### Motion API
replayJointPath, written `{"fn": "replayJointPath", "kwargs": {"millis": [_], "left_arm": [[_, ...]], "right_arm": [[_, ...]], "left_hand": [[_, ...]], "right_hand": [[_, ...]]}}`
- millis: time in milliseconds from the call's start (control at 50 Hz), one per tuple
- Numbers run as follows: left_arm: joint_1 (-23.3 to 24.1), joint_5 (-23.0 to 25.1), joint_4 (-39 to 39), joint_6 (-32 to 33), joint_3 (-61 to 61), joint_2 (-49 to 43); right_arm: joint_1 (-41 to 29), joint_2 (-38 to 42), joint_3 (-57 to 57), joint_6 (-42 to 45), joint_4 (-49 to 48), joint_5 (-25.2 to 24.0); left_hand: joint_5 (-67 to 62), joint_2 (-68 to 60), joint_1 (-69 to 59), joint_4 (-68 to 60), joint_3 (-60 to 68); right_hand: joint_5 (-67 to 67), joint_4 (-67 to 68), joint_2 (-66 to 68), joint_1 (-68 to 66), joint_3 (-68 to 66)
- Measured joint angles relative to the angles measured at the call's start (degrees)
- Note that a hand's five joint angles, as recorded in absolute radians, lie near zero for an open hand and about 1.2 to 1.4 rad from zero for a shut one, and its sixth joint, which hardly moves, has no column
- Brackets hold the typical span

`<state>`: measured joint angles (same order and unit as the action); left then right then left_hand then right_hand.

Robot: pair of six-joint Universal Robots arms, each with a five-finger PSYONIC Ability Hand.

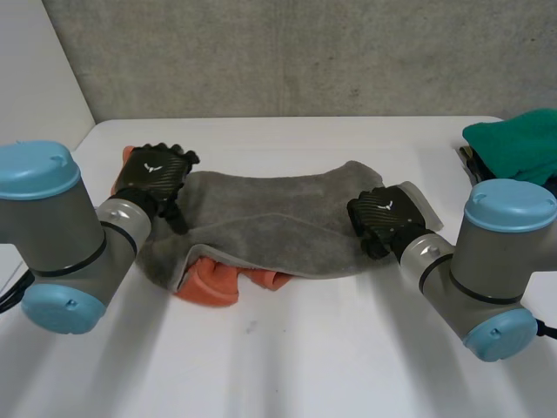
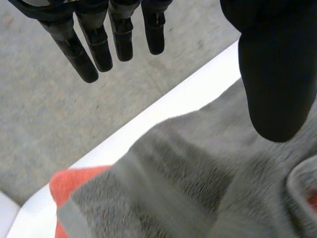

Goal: Fold the laundry.

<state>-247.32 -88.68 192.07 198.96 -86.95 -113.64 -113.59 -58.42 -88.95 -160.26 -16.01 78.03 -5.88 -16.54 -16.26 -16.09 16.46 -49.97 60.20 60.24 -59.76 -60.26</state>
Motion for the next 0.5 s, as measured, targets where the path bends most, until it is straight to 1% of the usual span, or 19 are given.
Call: {"fn": "replayJointPath", "kwargs": {"millis": [80, 180, 200, 340, 380, 400, 420, 440, 460, 480, 500], "left_arm": [[1.5, 0.0, -3.1, 2.7, -0.1, 1.9], [2.1, 0.0, -5.9, 5.3, 0.3, 1.3], [2.0, 0.1, -6.8, 6.0, 0.8, 0.3], [1.4, 0.5, -8.2, 7.4, 4.2, -6.8], [1.1, 0.6, -7.9, 7.9, 5.4, -9.0], [1.0, 0.7, -7.7, 8.2, 5.9, -9.9], [0.9, 0.7, -7.4, 8.4, 6.3, -10.4], [0.8, 0.8, -7.0, 8.9, 6.9, -11.4], [0.7, 0.9, -6.7, 9.2, 7.3, -11.8], [0.6, 0.9, -6.3, 9.6, 7.8, -12.3], [0.6, 1.0, -6.0, 9.9, 8.2, -12.5]], "right_arm": [[-0.4, 0.0, 0.0, -0.1, -0.2, 0.0], [-0.5, 0.1, 0.0, -0.1, -0.2, 0.1], [-0.5, 0.2, 0.0, 0.0, -0.2, 0.1], [-0.5, 0.5, 0.0, 0.2, -0.2, 0.3], [-0.5, 0.5, 0.0, 0.3, -0.1, 0.3], [-0.5, 0.5, -0.1, 0.3, -0.1, 0.3], [-0.5, 0.6, -0.1, 0.3, -0.1, 0.3], [-0.5, 0.6, -0.1, 0.3, -0.1, 0.3], [-0.5, 0.6, -0.1, 0.3, -0.1, 0.3], [-0.5, 0.6, -0.1, 0.3, -0.1, 0.3], [-0.5, 0.6, -0.1, 0.3, 0.0, 0.3]], "left_hand": [[-3.6, -2.6, -3.2, -3.2, 2.5], [-5.2, -4.2, -4.5, -4.8, 4.1], [-9.2, -8.1, -8.7, -8.8, 8.3], [-15.3, -14.5, -14.8, -15.1, 14.4], [-19.3, -18.8, -19.8, -19.2, 18.6], [-23.4, -22.7, -24.5, -23.3, 22.8], [-28.4, -27.9, -30.3, -28.4, 27.9], [-36.6, -37.4, -39.5, -36.8, 36.2], [-42.5, -42.3, -45.6, -42.7, 42.1], [-47.4, -47.3, -49.8, -47.7, 47.0], [-49.8, -50.5, -50.4, -51.0, 50.1]], "right_hand": [[0.1, -0.4, -0.3, 0.1, 0.4], [0.2, -0.7, -0.6, 0.1, 0.6], [0.2, -0.7, -0.7, 0.1, 0.8], [0.3, -0.8, -0.7, 0.2, 0.9], [0.3, -0.9, -0.7, 0.2, 0.9], [0.3, -0.9, -0.7, 0.2, 0.9], [0.3, -0.9, -0.7, 0.2, 0.9], [0.3, -0.9, -0.7, 0.2, 0.9], [0.3, -0.9, -0.7, 0.2, 0.9], [0.3, -0.9, -0.7, 0.2, 0.9], [0.3, -0.9, -0.7, 0.2, 0.9]]}}
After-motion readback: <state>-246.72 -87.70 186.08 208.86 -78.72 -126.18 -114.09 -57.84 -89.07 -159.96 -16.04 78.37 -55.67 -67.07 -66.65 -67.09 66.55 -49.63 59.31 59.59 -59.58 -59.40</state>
